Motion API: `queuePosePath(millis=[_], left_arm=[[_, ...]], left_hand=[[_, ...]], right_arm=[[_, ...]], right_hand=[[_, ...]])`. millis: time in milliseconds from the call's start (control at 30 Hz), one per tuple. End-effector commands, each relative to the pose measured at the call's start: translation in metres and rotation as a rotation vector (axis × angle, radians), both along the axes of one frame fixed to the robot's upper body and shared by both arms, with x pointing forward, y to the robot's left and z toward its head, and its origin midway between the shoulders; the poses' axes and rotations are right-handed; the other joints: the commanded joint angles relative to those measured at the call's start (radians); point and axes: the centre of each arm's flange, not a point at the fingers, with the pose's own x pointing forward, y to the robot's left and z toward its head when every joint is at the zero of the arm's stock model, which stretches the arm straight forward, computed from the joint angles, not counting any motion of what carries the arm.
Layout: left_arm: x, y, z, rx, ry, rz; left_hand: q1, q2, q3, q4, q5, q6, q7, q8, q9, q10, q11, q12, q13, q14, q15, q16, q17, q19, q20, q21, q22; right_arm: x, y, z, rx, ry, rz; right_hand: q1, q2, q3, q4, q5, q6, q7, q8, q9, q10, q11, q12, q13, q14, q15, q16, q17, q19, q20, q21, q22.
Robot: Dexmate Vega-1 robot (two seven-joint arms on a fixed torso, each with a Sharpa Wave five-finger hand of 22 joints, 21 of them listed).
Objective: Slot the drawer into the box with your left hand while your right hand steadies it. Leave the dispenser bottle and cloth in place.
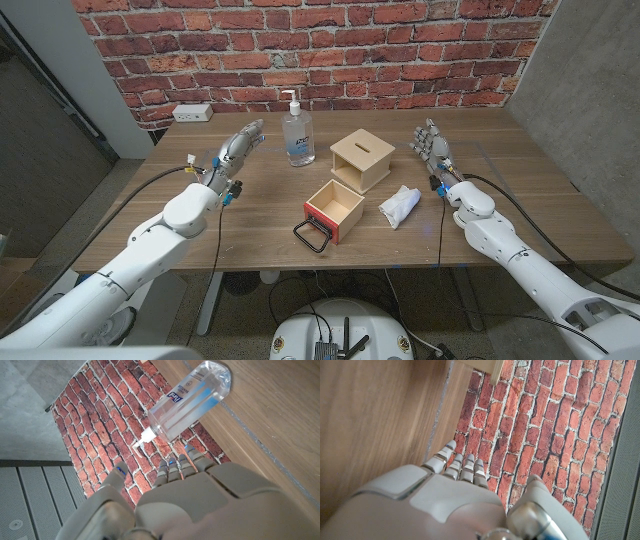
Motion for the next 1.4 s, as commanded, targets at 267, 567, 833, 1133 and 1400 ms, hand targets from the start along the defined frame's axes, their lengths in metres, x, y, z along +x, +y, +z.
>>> queuePosePath(millis=[267, 567, 833, 1133, 1400], left_arm=[[-0.035, -0.018, 0.016, 0.31, -0.05, 0.087], [-0.046, -0.029, 0.024, 0.427, -0.088, 0.1], [-0.052, -0.042, 0.029, 0.497, -0.106, 0.073], [-0.059, -0.058, 0.032, 0.624, -0.116, 0.065], [-0.066, -0.071, 0.034, 0.743, -0.161, 0.062]], left_hand=[[0.04, 0.023, 0.012, -0.062, -0.005, 0.07, -0.024, 0.007, 0.002, 0.065, -0.028, 0.008, 0.004, 0.063, -0.028, 0.003, 0.0, 0.048, -0.081, 0.007, 0.001], [0.057, 0.013, 0.014, -0.095, -0.008, 0.091, -0.046, 0.005, 0.003, 0.086, -0.048, 0.006, 0.004, 0.078, -0.052, 0.0, 0.0, 0.063, -0.081, 0.005, 0.0], [0.119, -0.001, 0.032, -0.153, -0.001, 0.137, -0.095, 0.009, 0.003, 0.138, -0.082, 0.004, 0.004, 0.12, -0.1, 0.001, 0.0, 0.093, -0.083, 0.0, -0.001], [0.192, -0.042, 0.041, -0.166, 0.003, 0.171, -0.122, 0.018, 0.004, 0.169, -0.103, -0.001, 0.005, 0.145, -0.132, -0.001, 0.001, 0.107, -0.086, -0.005, 0.0], [0.231, -0.065, 0.037, -0.164, 0.003, 0.171, -0.14, 0.015, 0.004, 0.171, -0.118, -0.008, 0.004, 0.146, -0.152, -0.004, 0.001, 0.096, -0.068, -0.011, 0.001]], right_arm=[[0.001, -0.009, -0.001, -0.002, 0.004, -0.023], [0.006, -0.009, -0.001, -0.003, 0.005, -0.02], [0.008, -0.012, 0.001, -0.015, 0.001, -0.033], [0.01, -0.018, -0.004, -0.007, -0.003, -0.028], [0.008, -0.019, -0.005, -0.01, -0.012, -0.041]], right_hand=[[0.006, 0.034, 0.004, 0.01, 0.005, 0.005, -0.002, 0.004, 0.004, 0.009, -0.004, 0.008, 0.003, 0.006, -0.038, 0.004, 0.0, -0.002, -0.023, 0.007, 0.002], [0.008, 0.037, 0.006, 0.012, 0.007, 0.006, -0.003, 0.005, 0.004, 0.009, -0.006, 0.008, 0.003, 0.007, -0.039, 0.004, -0.003, 0.0, -0.023, 0.008, 0.002], [0.011, 0.046, 0.011, 0.016, 0.009, 0.009, -0.006, 0.005, 0.004, 0.009, -0.008, 0.008, 0.003, 0.009, -0.038, 0.005, -0.006, -0.002, -0.021, 0.007, 0.002], [0.017, 0.051, 0.016, 0.016, 0.01, 0.009, -0.007, 0.005, 0.004, 0.008, -0.008, 0.007, 0.002, 0.008, -0.039, 0.004, -0.011, -0.008, -0.018, 0.006, 0.002], [0.017, 0.049, 0.015, 0.017, 0.01, 0.011, -0.004, 0.006, 0.004, 0.011, -0.007, 0.008, 0.002, 0.009, -0.039, 0.005, -0.013, -0.008, -0.019, 0.006, 0.002]])
